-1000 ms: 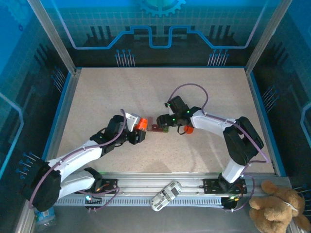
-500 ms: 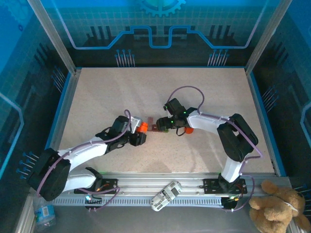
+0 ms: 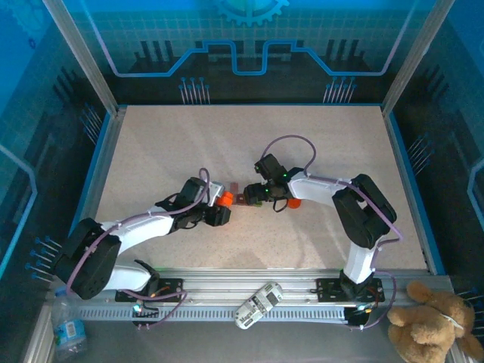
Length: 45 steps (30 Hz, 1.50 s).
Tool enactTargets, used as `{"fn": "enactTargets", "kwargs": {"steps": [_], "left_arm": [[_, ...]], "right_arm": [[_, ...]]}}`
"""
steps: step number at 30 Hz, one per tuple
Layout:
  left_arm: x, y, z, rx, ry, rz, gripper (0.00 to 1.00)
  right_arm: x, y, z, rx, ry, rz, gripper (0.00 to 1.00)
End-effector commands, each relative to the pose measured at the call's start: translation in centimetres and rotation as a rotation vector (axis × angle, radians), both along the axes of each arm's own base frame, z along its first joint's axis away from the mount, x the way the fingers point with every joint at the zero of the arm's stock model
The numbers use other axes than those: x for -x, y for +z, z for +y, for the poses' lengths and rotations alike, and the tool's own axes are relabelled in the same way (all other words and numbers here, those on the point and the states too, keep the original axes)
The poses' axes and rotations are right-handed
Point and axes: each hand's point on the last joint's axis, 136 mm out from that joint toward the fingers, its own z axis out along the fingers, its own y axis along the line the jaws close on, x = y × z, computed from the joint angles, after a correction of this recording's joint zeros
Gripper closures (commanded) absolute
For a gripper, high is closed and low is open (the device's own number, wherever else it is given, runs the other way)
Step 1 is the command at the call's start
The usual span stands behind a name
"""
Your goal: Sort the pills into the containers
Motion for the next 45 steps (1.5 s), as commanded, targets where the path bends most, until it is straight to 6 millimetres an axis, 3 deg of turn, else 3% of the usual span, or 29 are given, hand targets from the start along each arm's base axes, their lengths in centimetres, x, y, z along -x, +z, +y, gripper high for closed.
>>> {"fn": "enactTargets", "kwargs": {"steps": [1,45], "left_arm": [[-0.3,0.7,-0.6,0.03,-0.006,0.023,1.0],[-0.3,-0.4,-1.3,-0.068,-0.053,0.232,1.0]], "right_arm": [[-0.1,-0.4,0.0,0.008,-0.018,0.019,0.09],[0.6,-1.5,-0.4,0.0,-0.038,0.062,0.1]]}}
